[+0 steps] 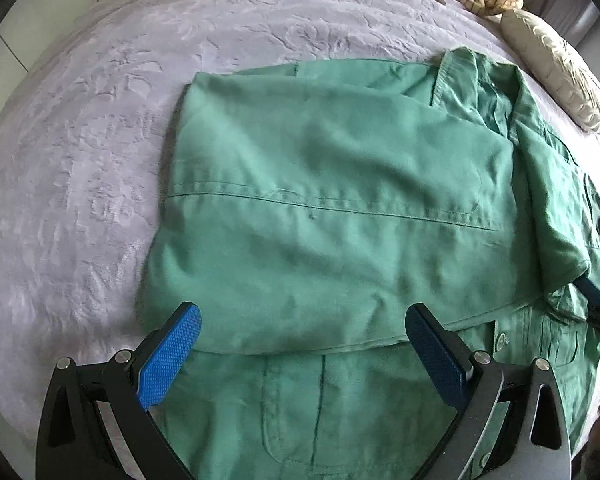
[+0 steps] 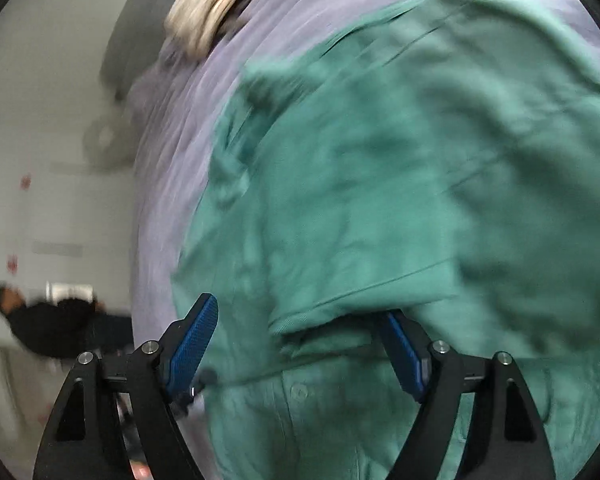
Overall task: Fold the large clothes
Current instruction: 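Fold the sleeve across the jacket body with the right gripper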
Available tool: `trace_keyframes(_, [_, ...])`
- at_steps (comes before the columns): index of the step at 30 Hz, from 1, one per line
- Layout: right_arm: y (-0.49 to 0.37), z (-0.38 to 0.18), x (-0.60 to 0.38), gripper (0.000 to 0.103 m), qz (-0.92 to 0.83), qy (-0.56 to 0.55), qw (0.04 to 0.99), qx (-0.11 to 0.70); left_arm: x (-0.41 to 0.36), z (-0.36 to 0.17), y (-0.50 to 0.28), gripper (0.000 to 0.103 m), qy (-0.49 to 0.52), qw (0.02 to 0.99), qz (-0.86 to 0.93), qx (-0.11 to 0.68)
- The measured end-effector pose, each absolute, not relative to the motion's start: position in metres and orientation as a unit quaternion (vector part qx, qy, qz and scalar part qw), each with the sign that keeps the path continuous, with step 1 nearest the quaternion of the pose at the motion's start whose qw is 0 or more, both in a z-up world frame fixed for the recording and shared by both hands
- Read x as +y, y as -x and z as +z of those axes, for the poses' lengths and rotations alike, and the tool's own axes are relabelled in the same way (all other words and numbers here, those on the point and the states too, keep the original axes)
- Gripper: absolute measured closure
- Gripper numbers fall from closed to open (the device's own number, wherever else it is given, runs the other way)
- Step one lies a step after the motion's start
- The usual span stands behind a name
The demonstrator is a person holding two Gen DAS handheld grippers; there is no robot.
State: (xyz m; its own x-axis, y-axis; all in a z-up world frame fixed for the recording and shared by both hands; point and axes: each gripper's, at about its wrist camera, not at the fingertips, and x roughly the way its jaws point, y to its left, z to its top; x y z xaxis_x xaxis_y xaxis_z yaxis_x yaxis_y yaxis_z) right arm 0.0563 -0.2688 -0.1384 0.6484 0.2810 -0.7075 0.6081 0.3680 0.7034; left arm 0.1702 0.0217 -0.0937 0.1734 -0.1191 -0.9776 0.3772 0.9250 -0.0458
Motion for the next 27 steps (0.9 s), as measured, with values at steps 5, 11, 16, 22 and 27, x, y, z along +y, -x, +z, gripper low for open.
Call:
trace_keyframes(5, [-0.074,-0.116,-0.282,0.085,-0.135,-0.528,0.748,0.378,0.042,-0.089,-0.182,0.001,-0.095,0.766,-0.147,0.618])
trace_keyframes(11, [-0.147,-0.076,-0.201,0.085,-0.036,-0.311,0.833,0.456,0.068,-0.089,-0.198,0.001,-0.070,0.768,-0.120,0.625])
trace_keyframes(16, [-0.170,-0.114,-0.131,0.081,0.024,-0.211,0.800,0.560,0.076,-0.086,-0.196,0.001,-0.063,0.768,-0.122,0.626])
trace_keyframes(22, [-0.122,-0.124,-0.134,0.043,0.045,-0.290,0.770,0.566,0.053,-0.089,-0.189,0.001,-0.036,0.758,-0.158,0.632])
trace_keyframes(27, [-0.049,-0.122,-0.193,0.039,-0.020,-0.383,0.750,0.540,0.014,-0.101,-0.184,0.001,-0.029,0.728,-0.220,0.649])
